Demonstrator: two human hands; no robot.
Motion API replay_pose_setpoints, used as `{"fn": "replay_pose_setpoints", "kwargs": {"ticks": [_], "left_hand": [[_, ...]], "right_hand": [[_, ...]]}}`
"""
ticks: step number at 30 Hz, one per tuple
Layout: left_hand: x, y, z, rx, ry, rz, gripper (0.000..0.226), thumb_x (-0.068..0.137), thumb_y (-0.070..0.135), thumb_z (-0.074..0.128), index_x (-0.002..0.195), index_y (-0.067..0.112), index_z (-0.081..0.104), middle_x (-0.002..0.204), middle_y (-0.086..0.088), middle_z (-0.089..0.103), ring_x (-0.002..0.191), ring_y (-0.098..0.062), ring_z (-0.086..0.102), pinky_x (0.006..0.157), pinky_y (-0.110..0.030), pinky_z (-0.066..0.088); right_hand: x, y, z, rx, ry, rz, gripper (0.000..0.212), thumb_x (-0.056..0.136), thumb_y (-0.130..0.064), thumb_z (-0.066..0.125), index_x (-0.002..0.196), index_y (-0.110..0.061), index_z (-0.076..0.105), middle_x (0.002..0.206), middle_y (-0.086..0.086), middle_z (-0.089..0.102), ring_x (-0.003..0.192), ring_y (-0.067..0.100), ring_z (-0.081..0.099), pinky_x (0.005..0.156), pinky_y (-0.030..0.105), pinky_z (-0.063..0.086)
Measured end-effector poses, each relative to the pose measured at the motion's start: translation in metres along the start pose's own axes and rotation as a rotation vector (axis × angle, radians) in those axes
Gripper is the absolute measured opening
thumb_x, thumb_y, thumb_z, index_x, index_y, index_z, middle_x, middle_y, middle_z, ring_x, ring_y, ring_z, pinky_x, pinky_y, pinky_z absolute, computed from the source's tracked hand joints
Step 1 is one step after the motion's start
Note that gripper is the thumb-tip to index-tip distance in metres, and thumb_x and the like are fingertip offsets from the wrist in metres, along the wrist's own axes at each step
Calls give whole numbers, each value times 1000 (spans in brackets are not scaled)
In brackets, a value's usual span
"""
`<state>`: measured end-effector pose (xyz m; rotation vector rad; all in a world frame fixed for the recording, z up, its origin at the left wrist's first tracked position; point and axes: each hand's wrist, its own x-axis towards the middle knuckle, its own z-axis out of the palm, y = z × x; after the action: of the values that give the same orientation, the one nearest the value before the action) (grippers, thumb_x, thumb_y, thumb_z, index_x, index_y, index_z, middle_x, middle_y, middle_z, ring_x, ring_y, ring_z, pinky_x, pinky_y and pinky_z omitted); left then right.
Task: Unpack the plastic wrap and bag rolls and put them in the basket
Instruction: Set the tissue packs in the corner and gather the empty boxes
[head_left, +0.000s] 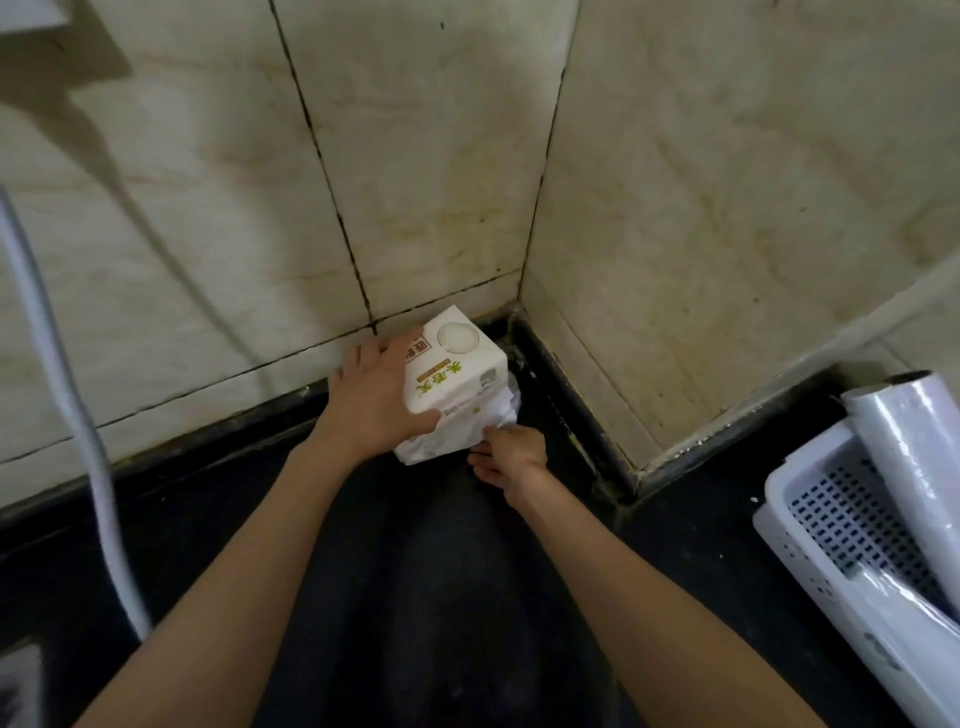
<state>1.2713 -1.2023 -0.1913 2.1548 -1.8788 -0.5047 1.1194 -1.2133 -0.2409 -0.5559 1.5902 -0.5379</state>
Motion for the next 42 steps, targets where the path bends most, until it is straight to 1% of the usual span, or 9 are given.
{"fn": "replay_pose_setpoints", "kwargs": {"ticks": [7,11,17,21,24,27,31,36,42], "left_hand": [[-21,-11,-2,-18,107,-26,92,66,34,74,142,25,25,134,-15,38,119,-34,33,97,-48,32],[-39,-13,19,16,89,-54,91,67,34,74,142,22,25,133,-16,38,117,-35,33,98,-48,31],[-26,5,57,1,-21,-18,87,73,31,71,144,19,22,140,-17,31,126,-35,28,107,-52,25],[1,17,64,-83,104,105,79,78,20,69,143,9,25,145,-18,32,134,-34,24,113,-49,21],[5,20,71,-334,174,5,84,80,15,69,145,8,17,152,-17,18,141,-30,13,116,-44,18],[-14,15,87,-657,253,-190,83,80,15,70,146,12,18,153,-14,16,139,-26,23,112,-37,23],[-34,9,101,-840,222,-243,71,84,8,64,144,20,29,145,-8,39,122,-11,44,101,-28,38],[-31,4,99,-901,147,-170,72,85,2,61,145,21,26,145,-3,41,126,-9,42,103,-22,35],[-24,2,93,-747,14,-147,84,84,5,63,148,27,11,147,-5,39,132,-18,39,103,-23,29]], "right_hand": [[-28,9,-34,-80,157,-283,23,92,-10,47,69,-13,50,85,16,64,73,22,66,74,42,59],[-63,28,-77,-334,227,-596,20,93,-13,46,73,-15,47,71,5,61,71,22,67,72,46,58],[-86,41,-117,-259,244,-667,17,94,-15,48,77,-17,50,81,3,64,74,10,68,64,24,60],[-89,35,-123,-207,196,-715,19,94,-16,47,77,-24,50,80,-1,66,73,9,70,58,17,56],[-86,28,-120,-152,166,-751,20,94,-16,47,75,-24,50,81,-3,67,75,9,70,58,17,56],[-79,20,-109,-32,115,-730,19,94,-16,46,76,-20,51,84,2,66,75,12,71,59,21,57],[-59,-7,-82,80,-32,-654,19,95,-14,45,77,-16,49,87,6,66,74,13,72,61,22,57],[-26,-38,-43,303,-123,-415,18,94,-6,43,77,-9,48,104,18,65,77,20,71,58,24,58],[-8,-45,-27,199,-168,-265,13,97,-15,42,101,-4,49,101,19,62,85,25,66,73,29,58]]}}
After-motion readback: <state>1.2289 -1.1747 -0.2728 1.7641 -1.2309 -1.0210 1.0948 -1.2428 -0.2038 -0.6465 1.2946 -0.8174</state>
